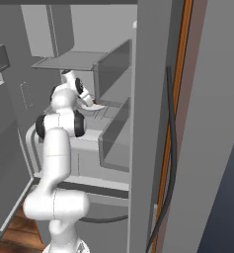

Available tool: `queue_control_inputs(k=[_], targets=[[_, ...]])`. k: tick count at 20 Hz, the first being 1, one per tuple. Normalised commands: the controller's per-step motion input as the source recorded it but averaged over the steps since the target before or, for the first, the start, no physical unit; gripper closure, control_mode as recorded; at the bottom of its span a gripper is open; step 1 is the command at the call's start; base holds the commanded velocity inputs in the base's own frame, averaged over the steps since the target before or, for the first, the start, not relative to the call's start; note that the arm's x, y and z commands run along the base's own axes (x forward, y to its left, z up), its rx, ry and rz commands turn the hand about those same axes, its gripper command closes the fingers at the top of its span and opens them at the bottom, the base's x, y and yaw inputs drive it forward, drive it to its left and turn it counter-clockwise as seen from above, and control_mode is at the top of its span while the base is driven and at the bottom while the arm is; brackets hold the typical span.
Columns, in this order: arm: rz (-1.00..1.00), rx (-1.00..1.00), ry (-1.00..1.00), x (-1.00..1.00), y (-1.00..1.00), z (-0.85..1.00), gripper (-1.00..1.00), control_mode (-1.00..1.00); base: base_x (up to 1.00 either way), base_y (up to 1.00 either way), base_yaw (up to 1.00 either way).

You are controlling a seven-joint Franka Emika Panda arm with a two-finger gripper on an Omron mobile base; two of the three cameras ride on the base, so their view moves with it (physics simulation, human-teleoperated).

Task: Retrieve the chicken drumstick from the fridge and place it on the cutting board.

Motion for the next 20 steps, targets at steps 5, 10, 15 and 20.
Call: queue_control_inputs(k=[5, 10, 15, 20], targets=[[0.06, 0.00, -0.11, -0.49, 0.00, 0.01, 1.00, -1.00, 0.00, 0.00, 0.00], [0.08, 0.00, -0.26, -0.54, -0.01, 0.00, 1.00, -1.00, 0.00, 0.00, 0.00], [0.09, 0.00, -0.23, -0.43, 0.00, 0.01, 1.00, -1.00, 0.00, 0.00, 0.00], [0.07, 0.00, -0.11, -0.40, -0.06, 0.34, 1.00, -1.00, 0.00, 0.00, 0.00]])
